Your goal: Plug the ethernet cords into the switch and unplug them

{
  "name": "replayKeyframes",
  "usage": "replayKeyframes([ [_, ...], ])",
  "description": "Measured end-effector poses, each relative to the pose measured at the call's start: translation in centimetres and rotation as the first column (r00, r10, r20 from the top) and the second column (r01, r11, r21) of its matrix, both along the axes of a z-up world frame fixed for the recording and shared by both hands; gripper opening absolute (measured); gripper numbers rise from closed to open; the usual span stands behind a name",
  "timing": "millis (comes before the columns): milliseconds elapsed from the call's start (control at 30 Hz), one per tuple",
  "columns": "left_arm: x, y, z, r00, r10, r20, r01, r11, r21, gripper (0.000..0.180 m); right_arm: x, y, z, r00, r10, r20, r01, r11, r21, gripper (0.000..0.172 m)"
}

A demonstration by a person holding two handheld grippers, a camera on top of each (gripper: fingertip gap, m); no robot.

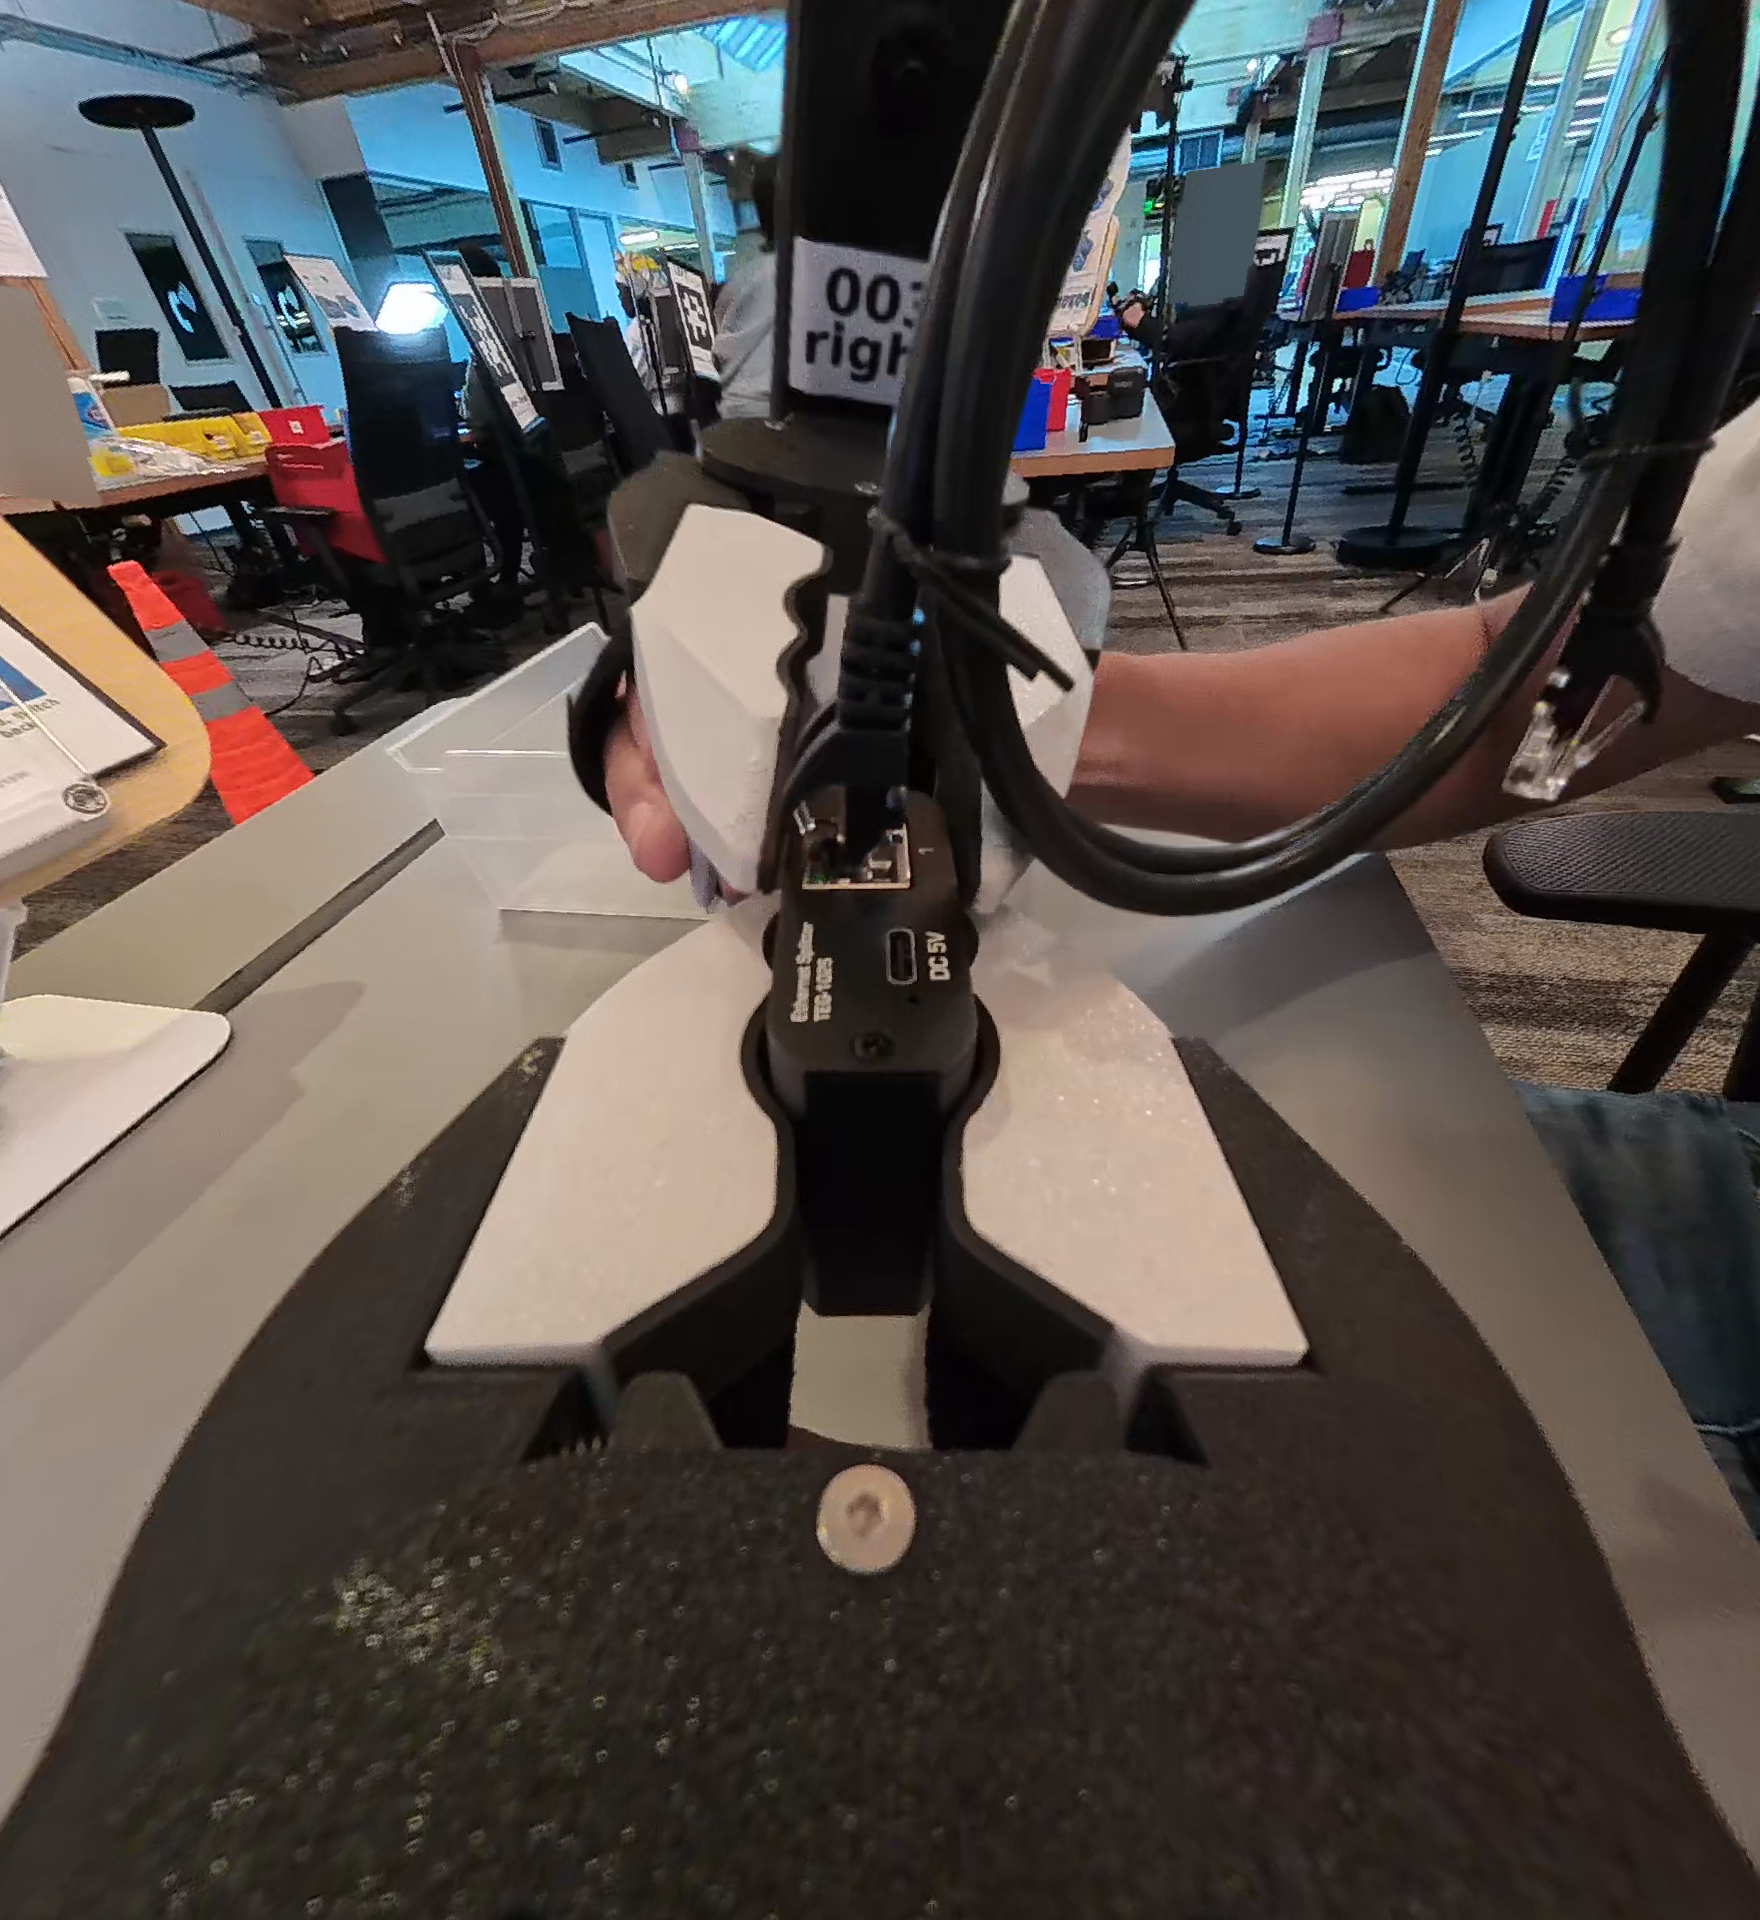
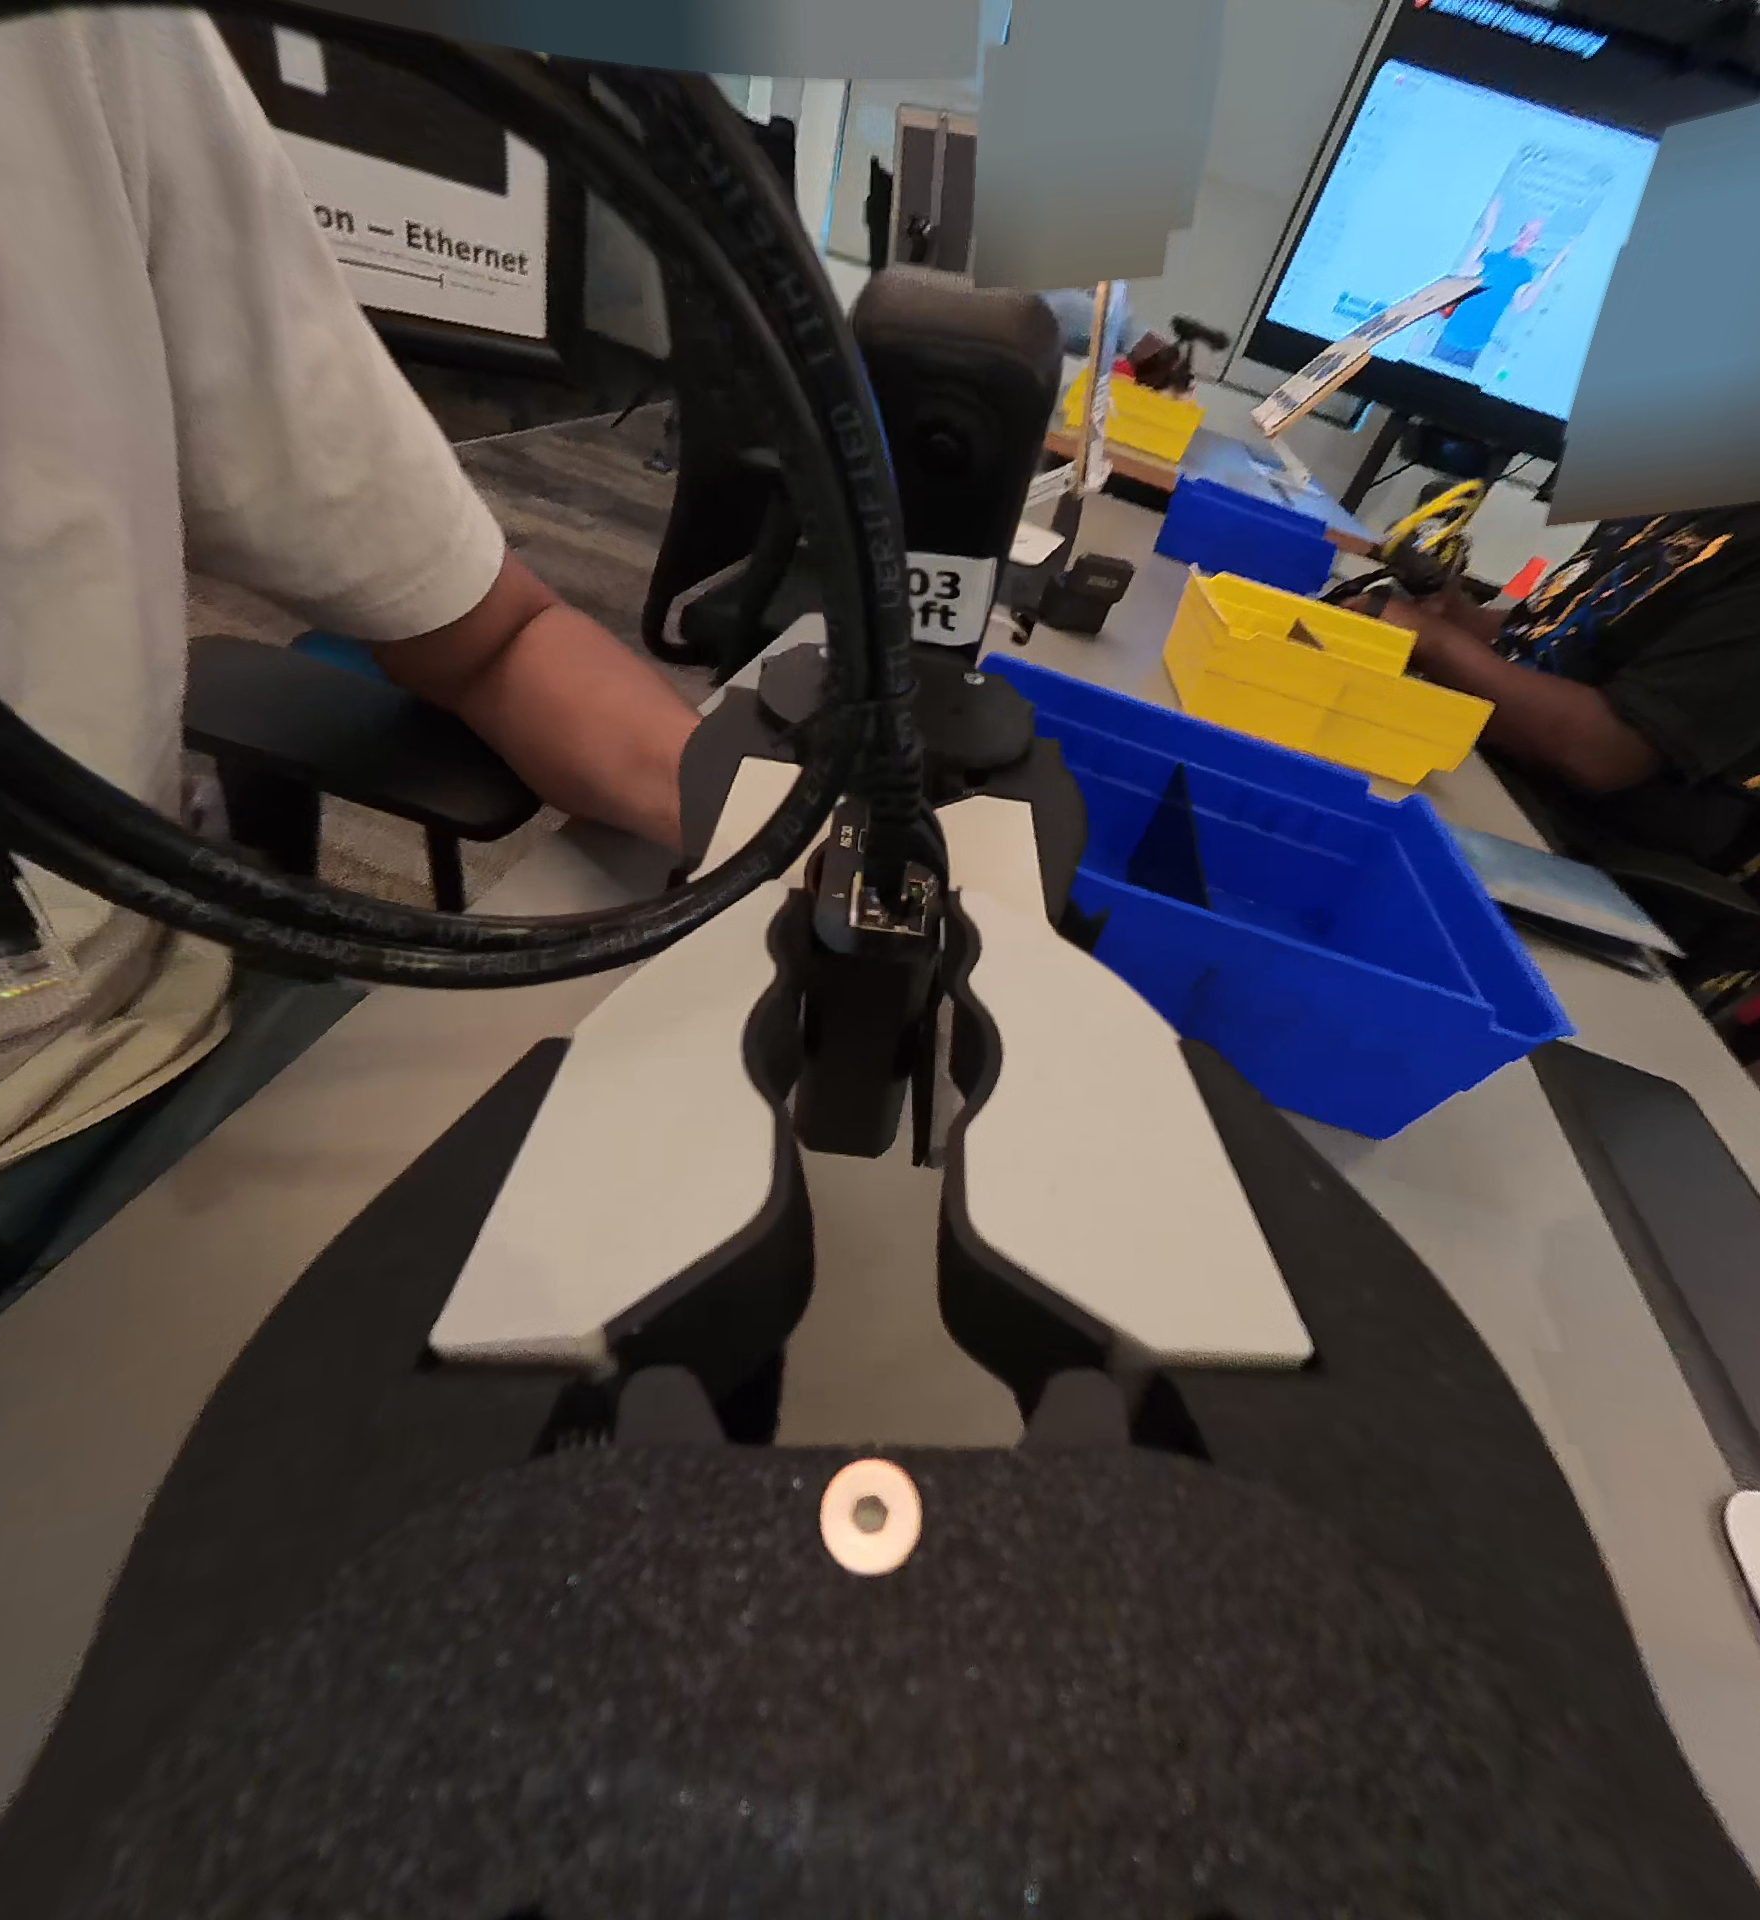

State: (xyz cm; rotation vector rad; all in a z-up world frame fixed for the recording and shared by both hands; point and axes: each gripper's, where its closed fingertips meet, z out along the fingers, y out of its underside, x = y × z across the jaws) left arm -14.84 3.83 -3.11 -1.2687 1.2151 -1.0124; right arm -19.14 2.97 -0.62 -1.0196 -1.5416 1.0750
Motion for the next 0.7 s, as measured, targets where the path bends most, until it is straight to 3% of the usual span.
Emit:
replayKeyframes([
  [133,0.11,-0.13,-0.22,1.000,-0.020,0.003,0.020,0.999,-0.033,0.025,0.05,0.10,0.03,0.998,-0.025,-0.049,0.027,0.999,0.035,0.023],
  [700,0.41,-0.57,-0.63,0.999,-0.052,-0.007,0.051,0.997,-0.053,0.025,0.52,-0.14,-0.23,0.999,-0.025,-0.026,0.027,0.996,0.082,0.024],
])
